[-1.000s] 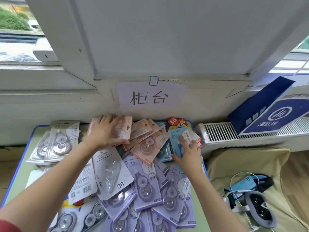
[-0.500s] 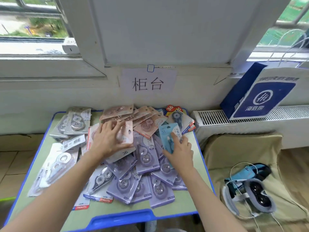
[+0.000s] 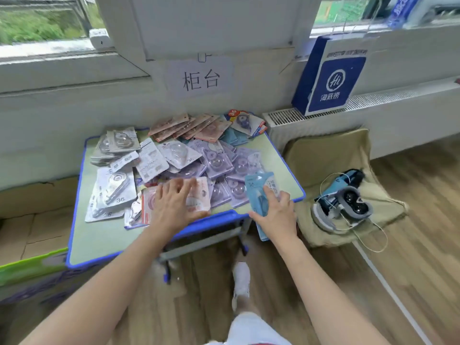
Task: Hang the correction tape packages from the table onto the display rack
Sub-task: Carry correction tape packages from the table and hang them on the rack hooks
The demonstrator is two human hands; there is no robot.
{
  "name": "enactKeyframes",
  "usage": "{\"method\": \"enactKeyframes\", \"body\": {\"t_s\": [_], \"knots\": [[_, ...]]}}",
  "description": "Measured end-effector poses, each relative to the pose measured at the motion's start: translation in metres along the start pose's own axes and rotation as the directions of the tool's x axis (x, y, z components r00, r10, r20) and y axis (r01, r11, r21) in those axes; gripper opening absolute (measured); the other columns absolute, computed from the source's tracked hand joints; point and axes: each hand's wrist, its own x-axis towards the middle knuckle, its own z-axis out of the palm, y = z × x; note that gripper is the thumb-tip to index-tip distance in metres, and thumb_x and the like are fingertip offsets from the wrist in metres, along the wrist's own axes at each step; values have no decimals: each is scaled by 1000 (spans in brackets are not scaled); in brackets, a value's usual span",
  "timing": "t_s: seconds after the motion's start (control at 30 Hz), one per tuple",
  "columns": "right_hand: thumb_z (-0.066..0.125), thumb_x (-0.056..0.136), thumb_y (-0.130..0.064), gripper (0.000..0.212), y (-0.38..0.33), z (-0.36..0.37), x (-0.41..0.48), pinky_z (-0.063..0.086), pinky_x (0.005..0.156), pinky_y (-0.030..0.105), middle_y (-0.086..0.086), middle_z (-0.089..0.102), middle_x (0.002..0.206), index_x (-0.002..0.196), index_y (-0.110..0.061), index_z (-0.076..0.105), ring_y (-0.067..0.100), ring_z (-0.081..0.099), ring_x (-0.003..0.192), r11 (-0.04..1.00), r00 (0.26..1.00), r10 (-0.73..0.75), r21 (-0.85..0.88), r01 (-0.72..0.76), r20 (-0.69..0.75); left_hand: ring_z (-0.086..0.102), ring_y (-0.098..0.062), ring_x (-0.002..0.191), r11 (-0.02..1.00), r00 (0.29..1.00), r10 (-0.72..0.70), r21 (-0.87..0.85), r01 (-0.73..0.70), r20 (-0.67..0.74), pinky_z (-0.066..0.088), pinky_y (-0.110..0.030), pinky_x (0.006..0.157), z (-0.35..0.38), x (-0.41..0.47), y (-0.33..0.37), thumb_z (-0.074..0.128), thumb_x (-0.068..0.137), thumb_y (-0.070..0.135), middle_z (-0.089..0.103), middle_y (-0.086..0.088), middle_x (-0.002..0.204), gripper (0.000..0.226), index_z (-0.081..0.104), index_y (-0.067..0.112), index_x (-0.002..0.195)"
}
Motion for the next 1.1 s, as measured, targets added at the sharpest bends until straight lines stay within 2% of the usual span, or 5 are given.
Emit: {"method": "enactKeyframes", "body": {"t_s": [0.2,0.4,0.57,0.8,1.1], "knots": [[61,81,-57,80,58,-5,-104,35,98,42,11,24,142,147,-32,23,30,32,124,983,983,181,40,-180,-22,35,-29,122,990,988,143,-11,-143,63,19,-38,108,5,-62,54,64,64,74,41,-7,132,94,36,29,142],[65,79,-55,81,135,-28,-184,38,95,40,10,28,133,145,-29,26,30,40,115,926,920,370,125,-356,-126,37,-29,122,933,925,360,-54,-356,119,21,-39,108,29,-98,141,69,63,70,42,-7,132,96,37,26,142],[67,78,-54,82,215,-50,-262,41,93,38,9,30,132,145,-28,27,29,45,110,852,835,518,197,-485,-188,40,-30,121,837,827,547,-98,-538,128,27,-41,104,57,-142,232,73,60,68,46,-9,128,97,43,22,139],[65,79,-56,82,347,-86,-391,38,95,38,9,30,134,147,-30,25,28,40,116,707,670,707,239,-666,-225,44,-32,113,707,694,706,-188,-681,141,33,-42,96,100,-248,391,81,55,58,51,-9,119,88,50,24,130],[66,79,-55,80,487,-133,-524,43,95,42,8,26,136,144,-32,26,29,43,115,547,462,835,347,-762,-300,42,-29,117,502,481,865,-241,-831,143,24,-36,100,142,-362,576,80,56,57,50,-8,123,89,49,24,133]]}}
